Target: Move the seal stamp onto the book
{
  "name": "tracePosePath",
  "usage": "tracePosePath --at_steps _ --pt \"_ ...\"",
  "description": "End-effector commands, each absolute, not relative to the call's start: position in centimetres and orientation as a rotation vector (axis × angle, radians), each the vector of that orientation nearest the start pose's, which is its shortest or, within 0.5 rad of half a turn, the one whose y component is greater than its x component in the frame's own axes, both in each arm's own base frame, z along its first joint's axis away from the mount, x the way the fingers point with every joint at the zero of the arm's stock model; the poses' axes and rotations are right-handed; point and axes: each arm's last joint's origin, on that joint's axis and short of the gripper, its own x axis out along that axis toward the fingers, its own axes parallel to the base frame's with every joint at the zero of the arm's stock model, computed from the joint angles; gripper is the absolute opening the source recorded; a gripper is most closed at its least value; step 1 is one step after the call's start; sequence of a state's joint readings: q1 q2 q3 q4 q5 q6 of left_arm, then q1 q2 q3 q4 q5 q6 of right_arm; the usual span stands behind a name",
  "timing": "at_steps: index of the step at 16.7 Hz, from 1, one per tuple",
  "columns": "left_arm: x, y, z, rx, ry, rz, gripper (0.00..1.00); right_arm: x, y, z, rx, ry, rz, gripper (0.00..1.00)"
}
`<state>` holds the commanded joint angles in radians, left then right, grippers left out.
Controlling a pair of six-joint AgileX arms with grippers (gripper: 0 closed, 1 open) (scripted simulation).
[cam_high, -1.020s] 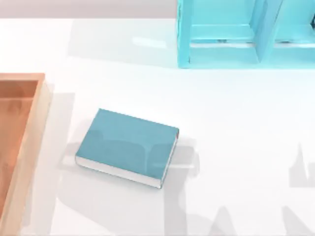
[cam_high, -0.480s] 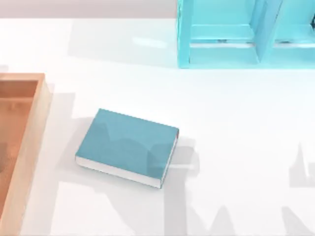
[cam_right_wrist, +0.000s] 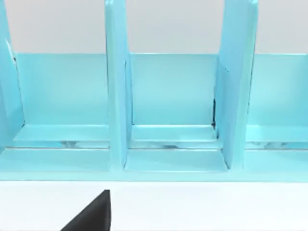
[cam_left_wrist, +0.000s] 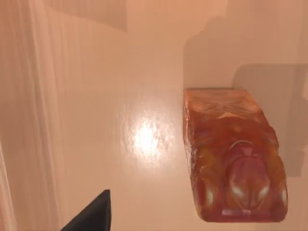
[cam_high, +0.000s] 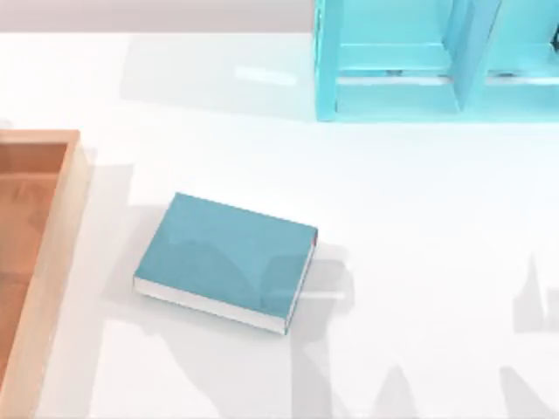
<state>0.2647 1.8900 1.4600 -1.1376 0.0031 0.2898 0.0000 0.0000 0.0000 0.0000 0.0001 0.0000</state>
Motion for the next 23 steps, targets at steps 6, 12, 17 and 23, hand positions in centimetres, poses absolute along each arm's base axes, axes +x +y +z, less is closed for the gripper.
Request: tracePosePath --at_steps 6,12,17,23 --pt "34.3 9.7 14.4 0.015 1.566 -0.016 1.0 10.6 -0.1 16.0 0.0 0.0 0.0 1.0" --pt "34.1 9.6 13.1 0.015 1.566 -0.017 1.0 10.6 -0.1 16.0 0.0 0.0 0.0 1.0" --pt "34.1 9.6 13.1 0.015 1.566 -0.017 0.62 10.6 -0.1 16.0 0.0 0.0 0.0 1.0" --pt "34.1 9.6 13.1 0.015 1.566 -0.017 0.17 10.6 -0.1 16.0 0.0 0.0 0.0 1.0"
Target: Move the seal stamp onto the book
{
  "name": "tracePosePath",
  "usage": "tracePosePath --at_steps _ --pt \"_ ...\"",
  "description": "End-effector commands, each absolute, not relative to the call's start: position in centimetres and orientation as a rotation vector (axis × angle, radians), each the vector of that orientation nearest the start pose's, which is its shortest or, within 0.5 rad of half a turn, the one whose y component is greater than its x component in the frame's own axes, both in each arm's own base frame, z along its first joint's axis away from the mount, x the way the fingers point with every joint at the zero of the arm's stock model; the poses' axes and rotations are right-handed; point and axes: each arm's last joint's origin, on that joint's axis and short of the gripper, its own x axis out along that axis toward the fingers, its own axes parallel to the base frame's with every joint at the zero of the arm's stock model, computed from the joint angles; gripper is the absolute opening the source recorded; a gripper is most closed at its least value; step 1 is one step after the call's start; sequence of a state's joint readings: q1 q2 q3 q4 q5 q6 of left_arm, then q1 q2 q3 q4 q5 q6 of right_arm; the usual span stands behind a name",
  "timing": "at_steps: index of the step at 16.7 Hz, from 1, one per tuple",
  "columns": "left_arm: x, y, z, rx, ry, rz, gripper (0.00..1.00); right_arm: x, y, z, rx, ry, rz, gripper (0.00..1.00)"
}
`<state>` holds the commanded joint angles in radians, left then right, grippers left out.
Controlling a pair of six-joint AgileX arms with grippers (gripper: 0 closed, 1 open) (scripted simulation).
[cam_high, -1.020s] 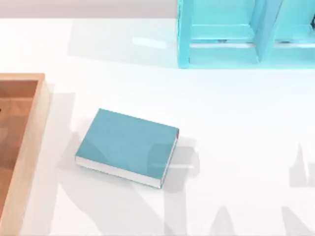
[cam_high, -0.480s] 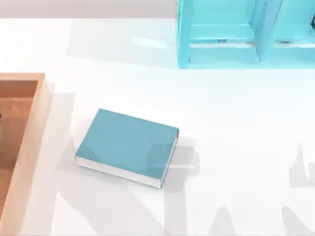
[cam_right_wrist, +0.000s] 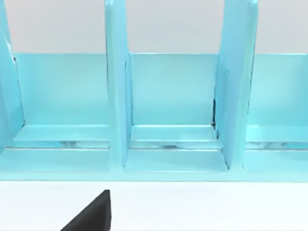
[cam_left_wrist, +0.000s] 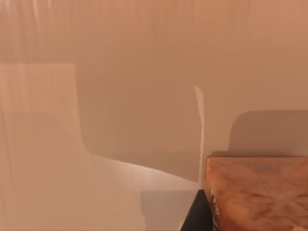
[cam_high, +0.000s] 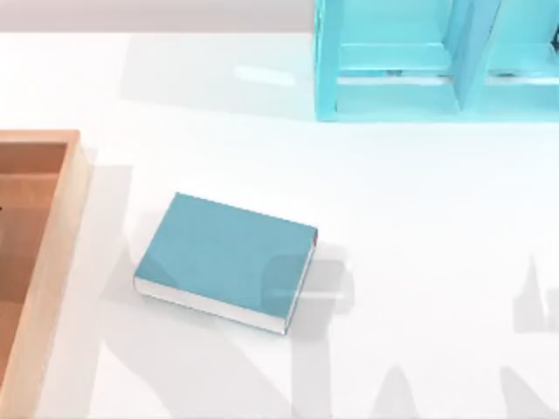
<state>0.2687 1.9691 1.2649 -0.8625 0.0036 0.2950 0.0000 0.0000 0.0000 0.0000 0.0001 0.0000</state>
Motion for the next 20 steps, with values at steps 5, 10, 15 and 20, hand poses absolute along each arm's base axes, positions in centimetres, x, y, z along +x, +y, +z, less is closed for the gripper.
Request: tracePosePath --at_steps 5,10,15,20 --pt "34.1 9.6 13.1 0.015 1.566 -0.017 0.0 10.6 -0.1 16.0 0.0 0.0 0.0 1.0" --pt "34.1 9.6 13.1 0.015 1.566 -0.017 0.0 10.6 -0.1 16.0 0.0 0.0 0.0 1.0" --pt "34.7 8.6 15.4 0.02 1.544 -0.01 0.0 10.6 -0.1 16.0 0.0 0.0 0.0 1.0" --pt "35.9 3.5 21.6 0.028 1.513 -0.018 0.0 10.6 -0.1 16.0 0.0 0.0 0.0 1.0"
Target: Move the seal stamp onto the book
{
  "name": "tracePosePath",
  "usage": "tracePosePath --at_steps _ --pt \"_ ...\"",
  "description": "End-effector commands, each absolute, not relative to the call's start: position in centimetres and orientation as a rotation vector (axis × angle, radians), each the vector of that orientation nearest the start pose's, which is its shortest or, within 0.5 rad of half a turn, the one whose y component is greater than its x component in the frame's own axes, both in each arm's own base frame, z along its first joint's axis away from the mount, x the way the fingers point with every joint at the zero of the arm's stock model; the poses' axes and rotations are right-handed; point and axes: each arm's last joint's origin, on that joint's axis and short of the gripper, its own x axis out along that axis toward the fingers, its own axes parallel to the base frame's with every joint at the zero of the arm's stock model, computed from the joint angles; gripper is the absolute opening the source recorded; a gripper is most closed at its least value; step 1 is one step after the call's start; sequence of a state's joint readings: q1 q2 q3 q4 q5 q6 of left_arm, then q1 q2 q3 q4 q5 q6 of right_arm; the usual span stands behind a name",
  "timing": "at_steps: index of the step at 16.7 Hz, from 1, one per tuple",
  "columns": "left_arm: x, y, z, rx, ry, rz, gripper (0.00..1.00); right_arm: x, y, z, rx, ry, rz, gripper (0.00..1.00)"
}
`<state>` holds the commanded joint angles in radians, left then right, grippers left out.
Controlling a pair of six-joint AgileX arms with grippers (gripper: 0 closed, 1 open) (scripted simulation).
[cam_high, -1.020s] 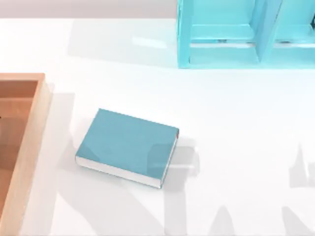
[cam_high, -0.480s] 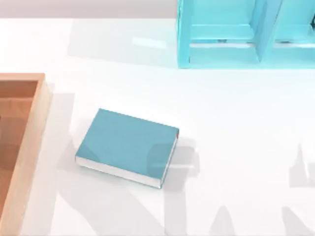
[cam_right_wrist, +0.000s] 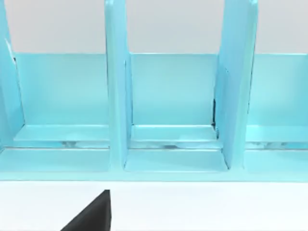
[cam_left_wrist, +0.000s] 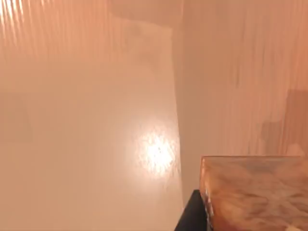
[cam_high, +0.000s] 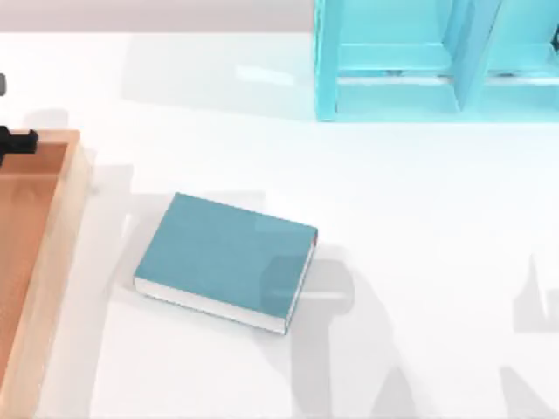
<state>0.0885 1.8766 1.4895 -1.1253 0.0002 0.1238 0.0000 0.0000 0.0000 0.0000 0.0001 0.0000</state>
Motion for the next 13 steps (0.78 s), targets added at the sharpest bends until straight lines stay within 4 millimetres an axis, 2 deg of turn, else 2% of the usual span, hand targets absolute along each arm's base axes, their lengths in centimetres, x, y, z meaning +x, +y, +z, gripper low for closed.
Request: tracePosePath --at_steps 4,7,9,13 --pt "35.2 -1.7 25.6 0.022 1.534 -0.027 0.0 10.6 -0.1 16.0 0.0 0.0 0.0 1.0" --pt "34.2 -4.4 27.5 0.019 1.555 -0.023 0.0 10.6 -0.1 16.0 0.0 0.0 0.0 1.0" --pt "33.8 -5.3 28.1 0.017 1.564 -0.019 0.0 10.6 -0.1 16.0 0.0 0.0 0.0 1.0" --pt "33.9 -5.3 27.9 0.016 1.57 -0.017 0.0 10.6 -0.1 16.0 0.0 0.0 0.0 1.0"
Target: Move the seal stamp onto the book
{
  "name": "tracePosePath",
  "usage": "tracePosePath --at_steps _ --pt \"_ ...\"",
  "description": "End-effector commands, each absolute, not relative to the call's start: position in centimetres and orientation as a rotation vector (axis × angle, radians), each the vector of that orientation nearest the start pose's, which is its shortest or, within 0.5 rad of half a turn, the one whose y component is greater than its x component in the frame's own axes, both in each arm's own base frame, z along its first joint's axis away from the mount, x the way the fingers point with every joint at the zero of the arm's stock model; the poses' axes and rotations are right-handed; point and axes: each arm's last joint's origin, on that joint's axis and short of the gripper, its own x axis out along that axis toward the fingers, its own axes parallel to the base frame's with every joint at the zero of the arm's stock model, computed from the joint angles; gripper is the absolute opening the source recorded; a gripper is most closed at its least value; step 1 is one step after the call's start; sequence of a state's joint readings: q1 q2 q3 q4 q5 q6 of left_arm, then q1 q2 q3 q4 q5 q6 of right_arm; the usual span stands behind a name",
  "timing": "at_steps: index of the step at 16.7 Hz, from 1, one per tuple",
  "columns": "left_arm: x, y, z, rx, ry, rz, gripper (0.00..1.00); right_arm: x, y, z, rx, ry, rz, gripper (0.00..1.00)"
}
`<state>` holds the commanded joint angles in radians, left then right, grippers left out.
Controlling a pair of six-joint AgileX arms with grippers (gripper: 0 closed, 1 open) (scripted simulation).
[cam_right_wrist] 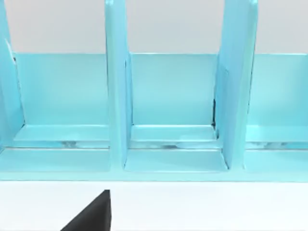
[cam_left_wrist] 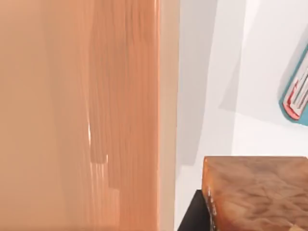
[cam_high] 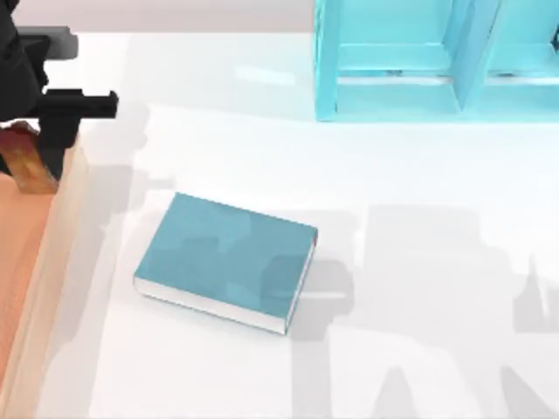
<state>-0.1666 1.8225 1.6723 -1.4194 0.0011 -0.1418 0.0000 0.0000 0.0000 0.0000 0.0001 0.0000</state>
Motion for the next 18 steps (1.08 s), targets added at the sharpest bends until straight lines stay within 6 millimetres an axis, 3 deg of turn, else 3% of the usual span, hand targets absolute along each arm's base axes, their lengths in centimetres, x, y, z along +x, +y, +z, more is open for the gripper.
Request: tracePosePath --at_steps 2,4,10,12,18 --pt "34.1 -5.9 27.6 0.016 1.571 -0.017 0.0 10.6 -0.1 16.0 0.0 0.0 0.0 1.0" --pt "34.7 -8.1 26.5 0.019 1.574 -0.018 0.0 10.6 -0.1 16.0 0.0 0.0 0.0 1.0" --pt "34.5 -18.7 21.0 0.018 1.57 -0.016 0.0 10.6 -0.1 16.0 0.0 0.0 0.0 1.0" --pt "33.9 -21.0 19.7 0.016 1.568 -0.017 0.0 10.6 -0.1 16.0 0.0 0.0 0.0 1.0" --pt "33.7 -21.5 19.5 0.013 1.566 -0.018 0.0 10.6 -0.1 16.0 0.0 0.0 0.0 1.0"
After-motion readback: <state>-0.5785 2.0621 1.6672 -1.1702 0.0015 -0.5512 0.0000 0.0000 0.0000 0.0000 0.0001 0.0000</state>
